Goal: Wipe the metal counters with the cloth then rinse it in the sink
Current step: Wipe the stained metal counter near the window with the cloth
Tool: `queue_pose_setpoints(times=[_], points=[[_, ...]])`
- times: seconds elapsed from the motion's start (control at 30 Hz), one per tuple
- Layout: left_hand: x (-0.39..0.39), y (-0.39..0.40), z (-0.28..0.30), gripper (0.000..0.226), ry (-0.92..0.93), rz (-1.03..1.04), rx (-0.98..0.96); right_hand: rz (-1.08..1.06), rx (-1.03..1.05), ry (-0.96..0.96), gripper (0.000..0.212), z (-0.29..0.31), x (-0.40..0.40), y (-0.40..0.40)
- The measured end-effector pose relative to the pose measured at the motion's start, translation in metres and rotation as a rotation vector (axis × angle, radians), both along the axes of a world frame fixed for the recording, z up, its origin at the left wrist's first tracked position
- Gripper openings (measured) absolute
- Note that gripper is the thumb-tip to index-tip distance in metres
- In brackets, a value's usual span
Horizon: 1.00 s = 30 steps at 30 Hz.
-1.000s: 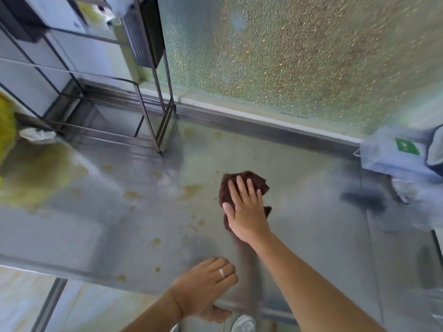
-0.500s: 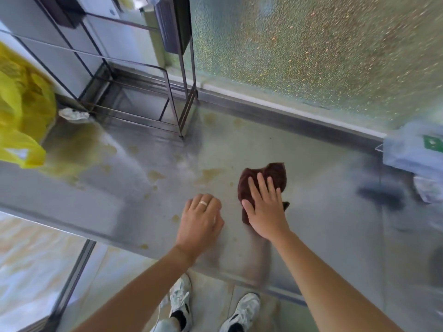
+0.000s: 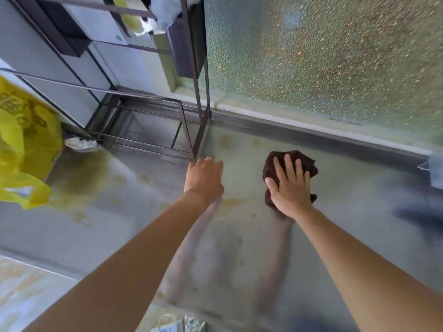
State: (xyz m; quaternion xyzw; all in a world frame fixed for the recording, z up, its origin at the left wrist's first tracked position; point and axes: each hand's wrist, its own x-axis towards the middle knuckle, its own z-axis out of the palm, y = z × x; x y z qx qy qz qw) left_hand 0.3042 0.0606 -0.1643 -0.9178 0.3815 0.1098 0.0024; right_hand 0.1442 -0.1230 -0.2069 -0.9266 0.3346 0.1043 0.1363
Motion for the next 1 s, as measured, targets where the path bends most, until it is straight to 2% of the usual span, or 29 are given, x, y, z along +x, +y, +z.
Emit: queue_pose_setpoints(times=[0.13,0.23,0.37,0.47,0.57,0.63,0.7,0.8,1.0], points=[[0.009,-0.007,0.014,0.032,0.057,-0.023,0.103,-0.042,0.014,0.012,0.063,0.005,0.016,-0.005],[0.009,-0.008,0.022,0.039,0.128,-0.039,0.142,0.024,0.052,0.006,0.065,0.014,-0.008,0.016],[0.005,0.001,0.016,0.053,0.154,-0.049,0.135,0.103,0.115,-0.011,0.073,0.023,-0.059,0.050],[0.008,0.006,0.007,0.064,0.163,-0.054,0.110,0.029,0.099,-0.050,0.073,0.017,-0.038,0.033],[0.014,0.005,0.007,0.048,0.142,-0.043,0.042,0.017,0.070,-0.122,0.071,0.012,0.008,0.005],[0.020,0.002,0.009,0.038,0.134,-0.024,0.013,0.140,0.080,-0.165,0.068,0.009,0.041,-0.009],[0.024,0.001,0.008,0.036,0.131,-0.012,-0.002,0.282,0.075,-0.201,0.062,0.008,0.078,-0.012],[0.024,0.003,0.007,0.041,0.133,-0.004,-0.028,0.384,0.079,-0.259,0.058,0.003,0.129,0.002],[0.022,0.004,0.011,0.027,0.160,0.054,-0.109,0.566,0.106,-0.334,0.054,-0.005,0.149,0.006]])
